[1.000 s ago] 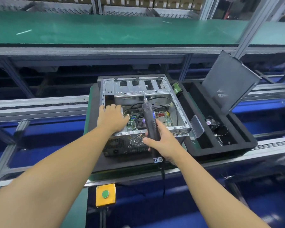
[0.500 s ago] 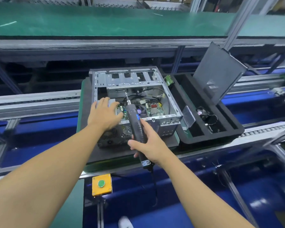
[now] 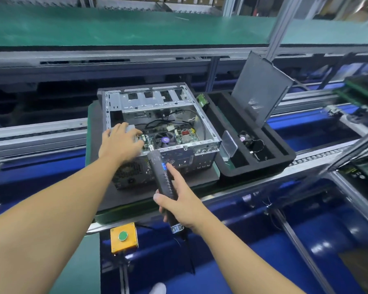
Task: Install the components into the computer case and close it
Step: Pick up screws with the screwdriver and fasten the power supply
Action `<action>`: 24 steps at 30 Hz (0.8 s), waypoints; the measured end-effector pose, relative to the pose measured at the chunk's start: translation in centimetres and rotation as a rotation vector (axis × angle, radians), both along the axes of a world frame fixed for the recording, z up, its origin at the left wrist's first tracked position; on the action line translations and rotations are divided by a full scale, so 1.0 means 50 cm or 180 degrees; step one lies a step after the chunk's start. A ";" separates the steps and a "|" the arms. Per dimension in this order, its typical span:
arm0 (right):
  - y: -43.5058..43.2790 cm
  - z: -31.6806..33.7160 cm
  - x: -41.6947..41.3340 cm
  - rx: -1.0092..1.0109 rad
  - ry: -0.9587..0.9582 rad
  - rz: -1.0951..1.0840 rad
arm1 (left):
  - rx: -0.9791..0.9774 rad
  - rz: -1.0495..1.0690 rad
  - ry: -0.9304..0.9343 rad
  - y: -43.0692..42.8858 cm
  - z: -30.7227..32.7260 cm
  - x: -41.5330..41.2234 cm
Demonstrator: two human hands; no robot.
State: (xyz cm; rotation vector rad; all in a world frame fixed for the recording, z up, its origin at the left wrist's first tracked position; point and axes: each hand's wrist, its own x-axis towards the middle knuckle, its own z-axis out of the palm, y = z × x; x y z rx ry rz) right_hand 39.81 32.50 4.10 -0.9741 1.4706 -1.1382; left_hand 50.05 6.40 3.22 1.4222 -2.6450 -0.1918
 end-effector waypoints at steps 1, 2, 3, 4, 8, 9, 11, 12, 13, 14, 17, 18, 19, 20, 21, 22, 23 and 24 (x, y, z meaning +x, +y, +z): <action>0.008 -0.009 0.007 0.0009 -0.0064 0.0005 | 0.0072 -0.0047 -0.0017 -0.003 0.003 0.005; 0.016 -0.019 0.014 0.0020 -0.0124 0.0011 | 0.0146 -0.0124 -0.0071 -0.006 0.006 0.013; 0.023 -0.030 0.020 0.0034 -0.0164 0.0022 | 0.0186 -0.0227 -0.0163 -0.009 0.009 0.022; 0.029 -0.039 0.026 0.0048 -0.0189 0.0040 | 0.0173 -0.0336 -0.0271 -0.011 0.009 0.033; 0.037 -0.066 0.044 0.0105 -0.0193 0.0104 | -0.0075 -0.0444 -0.0234 -0.010 -0.002 0.050; 0.036 -0.072 0.047 0.0115 -0.0193 0.0117 | -0.0109 -0.0413 -0.0195 -0.011 -0.005 0.048; 0.036 -0.079 0.055 0.0173 -0.0204 0.0142 | -0.0123 -0.0357 -0.0171 -0.012 -0.009 0.046; 0.037 -0.081 0.058 0.0196 -0.0206 0.0147 | -0.0132 -0.0337 -0.0151 -0.012 -0.009 0.045; 0.039 -0.083 0.061 0.0213 -0.0202 0.0154 | -0.0150 -0.0320 -0.0125 -0.012 -0.008 0.045; 0.042 -0.085 0.064 0.0223 -0.0196 0.0160 | -0.0171 -0.0308 -0.0099 -0.011 -0.008 0.044; 0.050 -0.087 0.066 0.0264 -0.0192 0.0131 | -0.0177 -0.0272 -0.0021 -0.006 -0.006 0.041; 0.050 -0.087 0.066 0.0273 -0.0191 0.0106 | -0.0163 -0.0258 -0.0010 -0.004 -0.005 0.039; 0.048 -0.086 0.065 0.0272 -0.0196 0.0080 | -0.0144 -0.0242 -0.0012 -0.003 -0.003 0.037; 0.045 -0.085 0.065 0.0268 -0.0192 0.0065 | -0.0129 -0.0222 -0.0016 -0.001 -0.001 0.034; 0.041 -0.084 0.066 0.0265 -0.0176 0.0061 | -0.0127 -0.0197 -0.0010 0.001 0.001 0.030; 0.037 -0.084 0.067 0.0261 -0.0163 0.0063 | -0.0135 -0.0165 0.0004 0.003 0.001 0.025; 0.034 -0.083 0.068 0.0262 -0.0163 0.0066 | -0.0138 -0.0126 0.0017 0.007 0.001 0.021; 0.032 -0.083 0.068 0.0266 -0.0167 0.0069 | -0.0136 -0.0091 0.0034 0.010 0.000 0.018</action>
